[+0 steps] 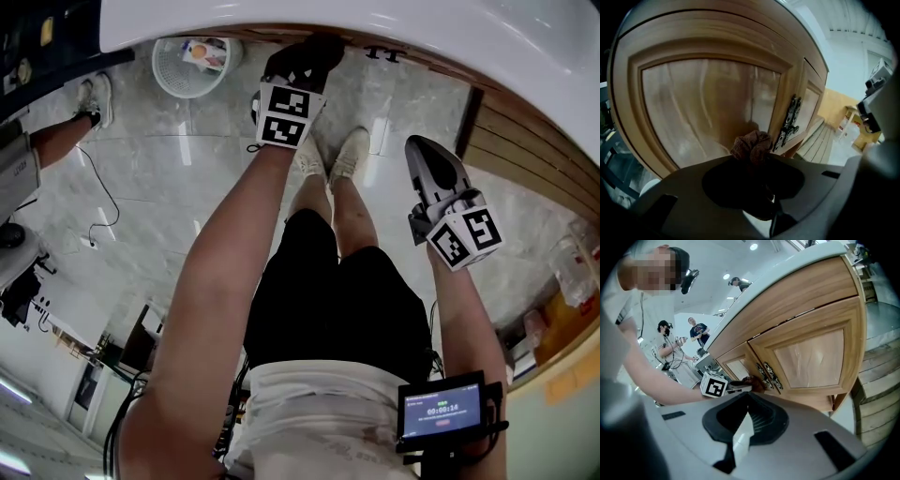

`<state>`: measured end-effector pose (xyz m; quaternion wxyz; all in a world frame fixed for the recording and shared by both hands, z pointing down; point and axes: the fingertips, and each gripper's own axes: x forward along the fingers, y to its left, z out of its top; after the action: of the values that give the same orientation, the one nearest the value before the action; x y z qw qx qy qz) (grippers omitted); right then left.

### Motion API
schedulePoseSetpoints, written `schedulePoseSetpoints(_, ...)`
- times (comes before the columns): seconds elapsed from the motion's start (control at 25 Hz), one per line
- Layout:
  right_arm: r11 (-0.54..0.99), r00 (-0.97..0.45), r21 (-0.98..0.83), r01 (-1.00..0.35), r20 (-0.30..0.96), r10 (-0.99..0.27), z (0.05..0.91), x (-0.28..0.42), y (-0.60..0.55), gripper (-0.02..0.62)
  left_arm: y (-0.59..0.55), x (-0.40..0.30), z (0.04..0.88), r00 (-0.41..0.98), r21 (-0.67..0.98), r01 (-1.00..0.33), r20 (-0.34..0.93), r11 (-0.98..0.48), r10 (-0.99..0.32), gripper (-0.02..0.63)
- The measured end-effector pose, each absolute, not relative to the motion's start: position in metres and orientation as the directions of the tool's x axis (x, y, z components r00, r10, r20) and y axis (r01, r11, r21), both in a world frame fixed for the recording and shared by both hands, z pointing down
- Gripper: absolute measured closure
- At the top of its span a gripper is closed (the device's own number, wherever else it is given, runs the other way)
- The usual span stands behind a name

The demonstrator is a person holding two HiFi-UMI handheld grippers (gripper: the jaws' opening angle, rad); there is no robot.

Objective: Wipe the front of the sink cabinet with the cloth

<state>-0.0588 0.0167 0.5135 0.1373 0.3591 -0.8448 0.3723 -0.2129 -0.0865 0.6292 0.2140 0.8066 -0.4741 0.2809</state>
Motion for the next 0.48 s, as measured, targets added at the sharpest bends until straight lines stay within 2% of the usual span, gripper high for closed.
schedulePoseSetpoints(0.48, 0.427, -0.680, -0.531, -0.732, 0.520, -0.517, 0.520, -0.036, 0.024, 0.583, -0.074, -0.156, 0.651, 0.512, 0.165, -0.817, 0.646, -0.552, -0.566, 0.482)
